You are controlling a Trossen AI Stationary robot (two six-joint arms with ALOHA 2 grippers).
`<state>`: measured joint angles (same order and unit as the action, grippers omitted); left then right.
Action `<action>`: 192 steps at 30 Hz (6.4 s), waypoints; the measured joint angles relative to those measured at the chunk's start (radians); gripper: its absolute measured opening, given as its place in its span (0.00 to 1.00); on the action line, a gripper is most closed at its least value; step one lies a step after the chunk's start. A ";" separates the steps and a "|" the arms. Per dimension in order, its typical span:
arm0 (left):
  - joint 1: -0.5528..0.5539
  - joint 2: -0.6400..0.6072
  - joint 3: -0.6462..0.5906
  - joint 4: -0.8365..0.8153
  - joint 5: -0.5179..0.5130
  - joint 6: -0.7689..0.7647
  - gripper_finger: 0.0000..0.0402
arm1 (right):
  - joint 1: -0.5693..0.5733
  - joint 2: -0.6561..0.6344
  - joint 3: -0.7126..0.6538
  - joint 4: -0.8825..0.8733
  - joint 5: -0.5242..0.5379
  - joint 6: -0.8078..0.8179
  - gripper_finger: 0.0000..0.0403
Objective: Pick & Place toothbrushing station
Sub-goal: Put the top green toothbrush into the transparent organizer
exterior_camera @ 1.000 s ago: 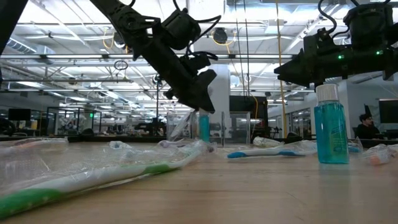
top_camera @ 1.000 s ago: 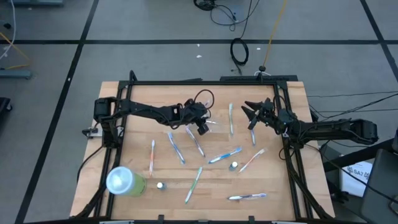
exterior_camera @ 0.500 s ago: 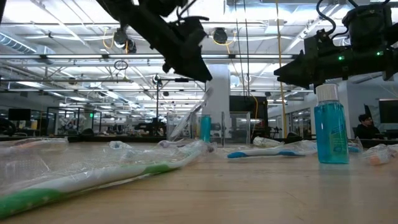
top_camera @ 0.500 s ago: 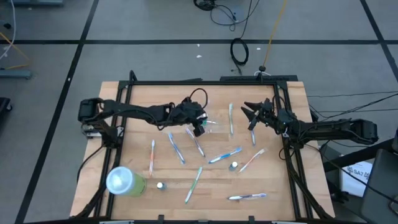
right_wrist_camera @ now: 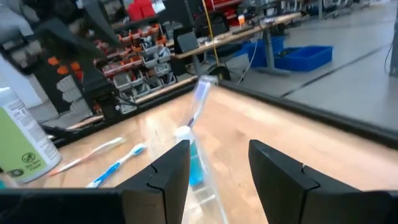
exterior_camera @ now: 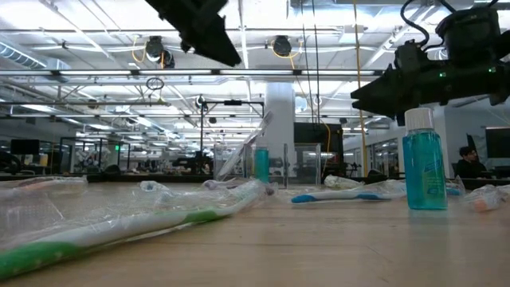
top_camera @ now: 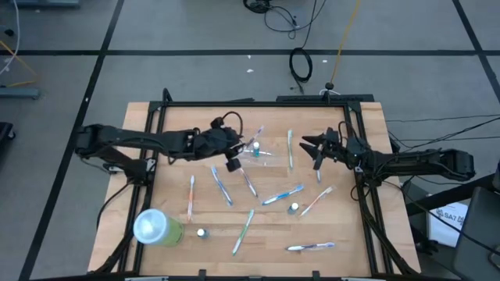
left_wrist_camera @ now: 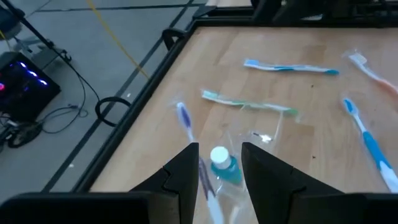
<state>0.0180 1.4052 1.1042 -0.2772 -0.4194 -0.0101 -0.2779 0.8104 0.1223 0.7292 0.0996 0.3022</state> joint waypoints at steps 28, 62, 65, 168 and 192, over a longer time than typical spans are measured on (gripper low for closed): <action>0.250 -0.429 -0.398 0.313 0.453 0.245 0.32 | 0.264 0.179 0.164 -0.092 0.146 0.018 0.40; 0.235 -0.398 -0.398 0.235 0.526 0.162 0.32 | -0.136 0.737 0.540 -0.603 0.067 0.112 0.54; 0.235 -0.398 -0.398 0.235 0.526 0.162 0.32 | -0.135 0.742 0.540 -0.589 0.109 0.112 0.55; 0.232 -0.398 -0.398 0.316 0.525 0.164 0.32 | 0.146 1.063 0.578 0.727 0.269 -0.317 0.01; 0.232 -0.398 -0.398 0.296 0.525 0.153 0.32 | 0.160 1.044 0.568 0.472 0.389 -0.262 0.22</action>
<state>0.2501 1.0077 0.7059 0.0191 0.1054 0.1431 -0.1184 1.8544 0.6902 1.2015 0.4889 0.0397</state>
